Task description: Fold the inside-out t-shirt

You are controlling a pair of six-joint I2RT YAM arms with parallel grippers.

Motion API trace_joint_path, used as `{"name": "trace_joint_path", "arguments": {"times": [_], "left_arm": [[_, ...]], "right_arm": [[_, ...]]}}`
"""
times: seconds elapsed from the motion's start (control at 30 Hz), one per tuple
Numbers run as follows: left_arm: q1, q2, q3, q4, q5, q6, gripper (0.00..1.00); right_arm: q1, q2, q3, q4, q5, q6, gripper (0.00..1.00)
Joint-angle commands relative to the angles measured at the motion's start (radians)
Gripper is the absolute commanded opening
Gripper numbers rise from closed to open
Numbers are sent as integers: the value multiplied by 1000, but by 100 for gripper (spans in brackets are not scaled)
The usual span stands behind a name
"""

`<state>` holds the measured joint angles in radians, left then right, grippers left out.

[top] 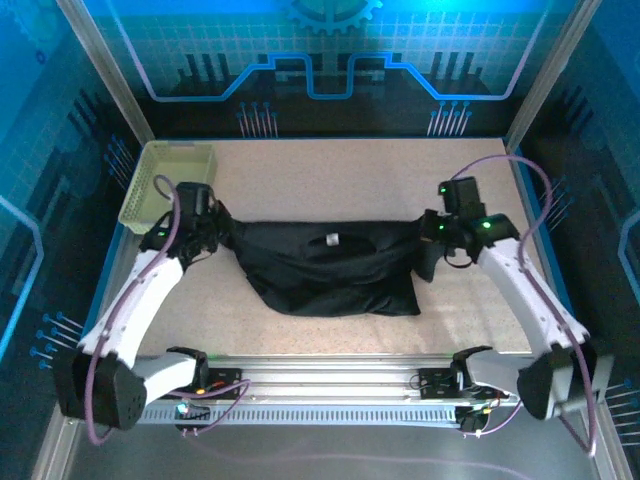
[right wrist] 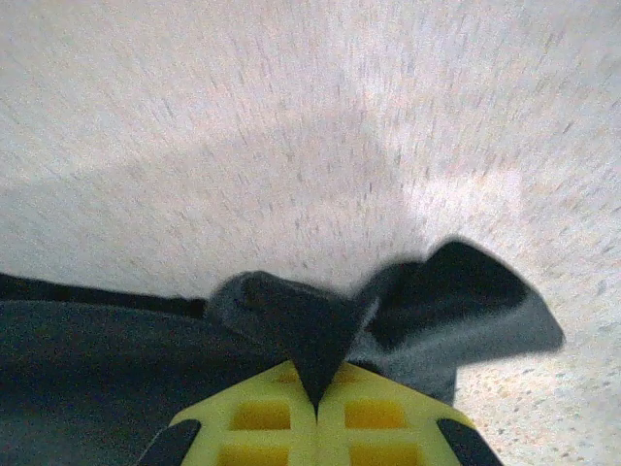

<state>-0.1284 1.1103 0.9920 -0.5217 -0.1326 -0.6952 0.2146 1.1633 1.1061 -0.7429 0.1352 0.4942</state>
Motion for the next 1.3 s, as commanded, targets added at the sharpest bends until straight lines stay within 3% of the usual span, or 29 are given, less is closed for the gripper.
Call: {"name": "trace_joint_path", "arguments": {"times": [0.0,0.27,0.67,0.83,0.93,1.03,1.1,1.27], "left_arm": [[8,-93,109,-64,-56,44,0],[42,-110,434,-134,-36,84,0],[99,124,950,-269,-10,146,0],[123,256,1237,-401,-16,194,0],[135,251,1296,-405,-59,212,0],[140,224,1260,-386,-32,206,0],[140,176,1130,-356,16,170,0],[140,-103,397,-147,93,-6,0]], "right_arm": [[-31,-84,115,-120,27,-51,0],[-43,-129,438,-181,-93,-94,0],[4,134,775,-67,-253,-79,0],[140,274,980,-123,-120,-128,0],[192,271,978,-120,-81,-133,0],[273,212,860,-103,17,-165,0],[316,142,710,-70,87,-185,0],[335,-39,233,2,150,-152,9]]}}
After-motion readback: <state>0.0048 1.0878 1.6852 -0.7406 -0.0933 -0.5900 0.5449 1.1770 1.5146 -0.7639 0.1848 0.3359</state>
